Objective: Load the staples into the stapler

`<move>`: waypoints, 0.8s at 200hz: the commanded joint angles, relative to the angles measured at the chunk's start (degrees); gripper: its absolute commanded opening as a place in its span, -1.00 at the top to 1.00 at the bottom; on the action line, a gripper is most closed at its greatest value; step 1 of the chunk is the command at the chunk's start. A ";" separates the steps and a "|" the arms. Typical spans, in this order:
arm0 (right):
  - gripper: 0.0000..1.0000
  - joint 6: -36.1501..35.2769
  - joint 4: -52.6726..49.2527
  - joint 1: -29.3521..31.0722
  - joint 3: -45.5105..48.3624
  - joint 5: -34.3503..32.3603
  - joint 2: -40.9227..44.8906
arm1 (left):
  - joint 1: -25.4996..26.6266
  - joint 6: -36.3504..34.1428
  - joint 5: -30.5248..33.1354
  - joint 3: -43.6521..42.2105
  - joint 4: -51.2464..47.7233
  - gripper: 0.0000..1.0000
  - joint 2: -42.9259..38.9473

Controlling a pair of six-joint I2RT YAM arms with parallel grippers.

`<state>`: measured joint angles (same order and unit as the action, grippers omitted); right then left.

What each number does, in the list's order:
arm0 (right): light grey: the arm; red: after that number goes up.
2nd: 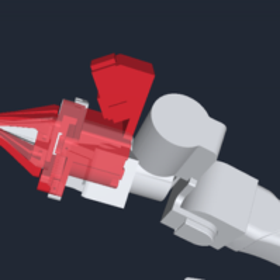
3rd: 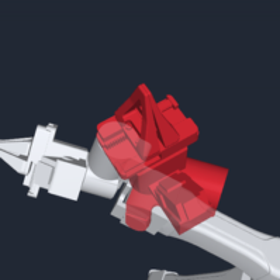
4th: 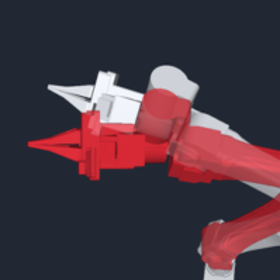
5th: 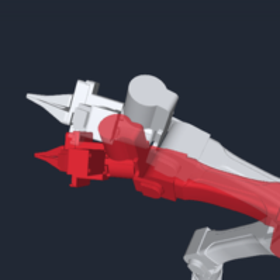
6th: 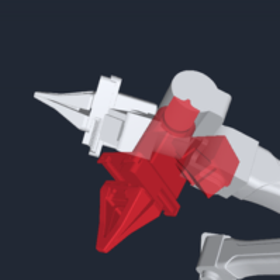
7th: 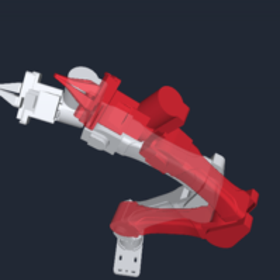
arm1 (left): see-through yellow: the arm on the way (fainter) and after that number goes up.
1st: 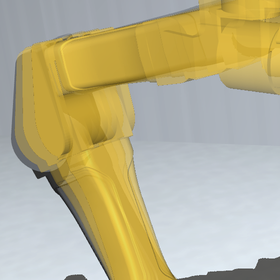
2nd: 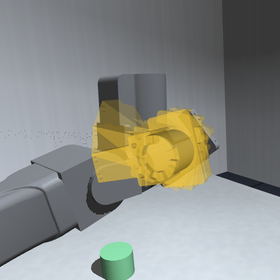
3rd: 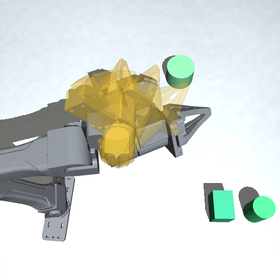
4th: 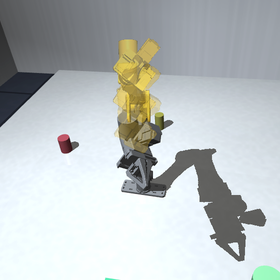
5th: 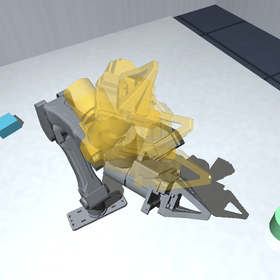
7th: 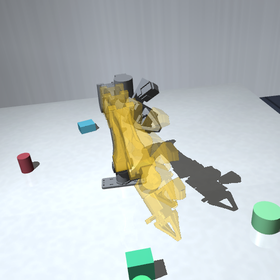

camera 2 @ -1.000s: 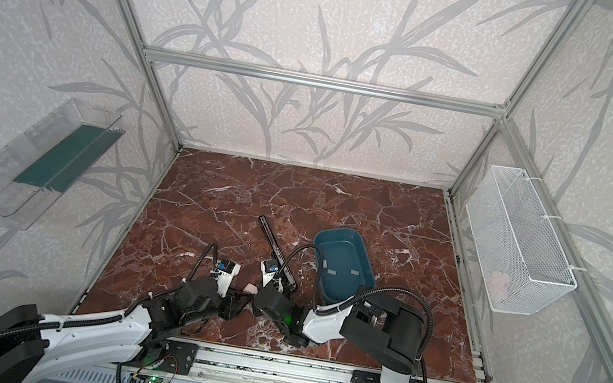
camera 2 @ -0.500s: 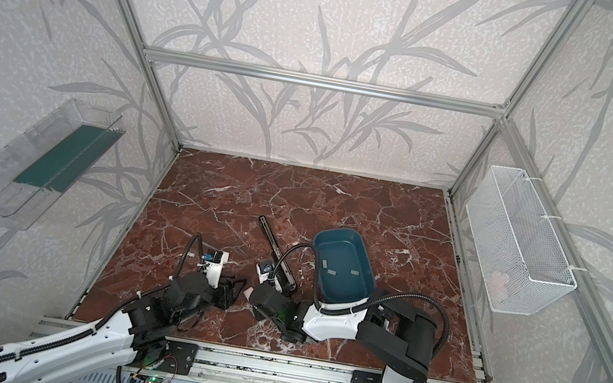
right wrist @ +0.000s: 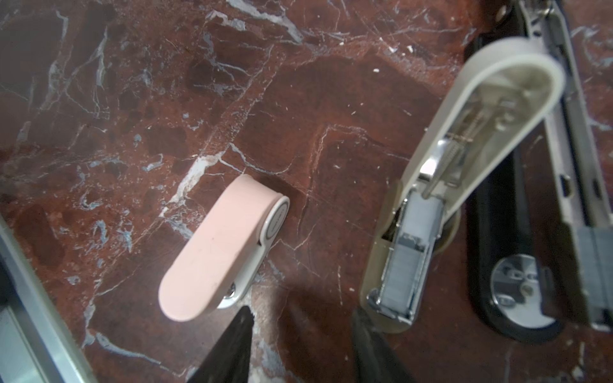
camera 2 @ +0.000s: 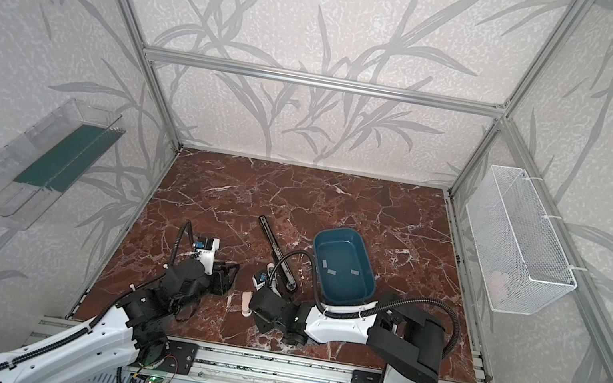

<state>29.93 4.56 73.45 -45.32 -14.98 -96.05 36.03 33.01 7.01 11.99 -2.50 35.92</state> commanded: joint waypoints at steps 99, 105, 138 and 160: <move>-0.17 -2.94 -1.22 0.24 4.71 -6.49 0.15 | -1.72 -3.74 -16.40 4.55 16.95 -0.04 14.64; -0.13 -3.04 -0.97 0.25 4.20 -6.62 -0.76 | -1.69 -3.86 -16.50 4.76 17.30 -0.04 15.43; 0.00 -3.26 -0.82 0.11 2.53 -8.44 -5.20 | -1.91 -4.10 -17.63 5.54 19.89 -0.04 19.91; 0.04 -3.30 -0.21 -0.09 2.23 -8.98 -6.59 | -2.61 -3.77 -20.03 6.29 22.28 -0.04 23.96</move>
<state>27.38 7.18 73.45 -43.55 -22.94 -99.48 34.28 29.95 -10.09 16.25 15.53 56.47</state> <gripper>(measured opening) 0.488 0.521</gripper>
